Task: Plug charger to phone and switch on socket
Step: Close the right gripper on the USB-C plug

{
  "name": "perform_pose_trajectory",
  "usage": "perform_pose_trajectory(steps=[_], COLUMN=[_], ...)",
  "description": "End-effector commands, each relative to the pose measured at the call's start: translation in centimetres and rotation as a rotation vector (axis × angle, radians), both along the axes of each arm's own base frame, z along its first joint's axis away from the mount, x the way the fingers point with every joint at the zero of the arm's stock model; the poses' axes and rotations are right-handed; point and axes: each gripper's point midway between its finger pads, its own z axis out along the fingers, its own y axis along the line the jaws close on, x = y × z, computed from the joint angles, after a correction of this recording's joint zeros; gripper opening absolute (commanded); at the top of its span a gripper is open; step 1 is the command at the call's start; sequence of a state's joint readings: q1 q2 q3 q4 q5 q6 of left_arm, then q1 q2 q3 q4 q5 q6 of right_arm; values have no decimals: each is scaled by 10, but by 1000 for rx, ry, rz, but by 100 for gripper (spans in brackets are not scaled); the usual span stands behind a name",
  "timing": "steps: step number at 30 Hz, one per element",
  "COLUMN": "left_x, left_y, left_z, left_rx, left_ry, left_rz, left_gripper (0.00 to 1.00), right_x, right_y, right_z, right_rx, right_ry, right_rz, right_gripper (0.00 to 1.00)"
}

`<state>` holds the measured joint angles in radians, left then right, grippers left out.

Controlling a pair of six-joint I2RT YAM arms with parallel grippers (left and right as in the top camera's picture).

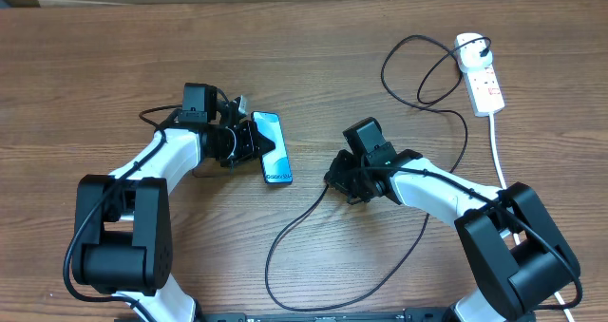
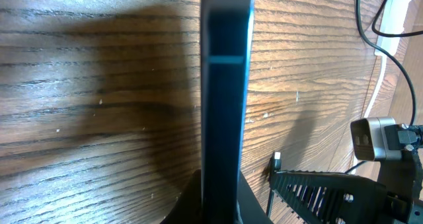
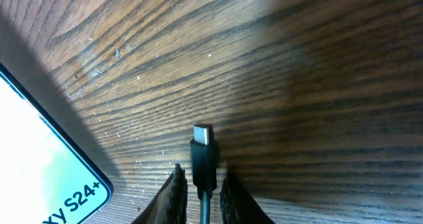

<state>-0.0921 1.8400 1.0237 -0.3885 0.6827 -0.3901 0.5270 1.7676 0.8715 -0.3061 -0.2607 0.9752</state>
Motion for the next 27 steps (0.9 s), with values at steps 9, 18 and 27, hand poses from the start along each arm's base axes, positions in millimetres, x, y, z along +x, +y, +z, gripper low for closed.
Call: perform_pose_trajectory(steps=[9, 18, 27], left_x=[1, 0, 0], left_y=[-6, -6, -6], left_z=[4, 4, 3], left_rx=[-24, -24, -23], left_ry=[-4, 0, -1], left_rz=[-15, -15, -15], left_gripper=[4, 4, 5], right_x=[-5, -7, -4], right_y=[-2, 1, 1], right_z=[-13, -13, -12], right_rx=[-45, -47, -49], right_ry=[14, 9, -1], right_rz=[11, 20, 17], right_gripper=[17, 16, 15])
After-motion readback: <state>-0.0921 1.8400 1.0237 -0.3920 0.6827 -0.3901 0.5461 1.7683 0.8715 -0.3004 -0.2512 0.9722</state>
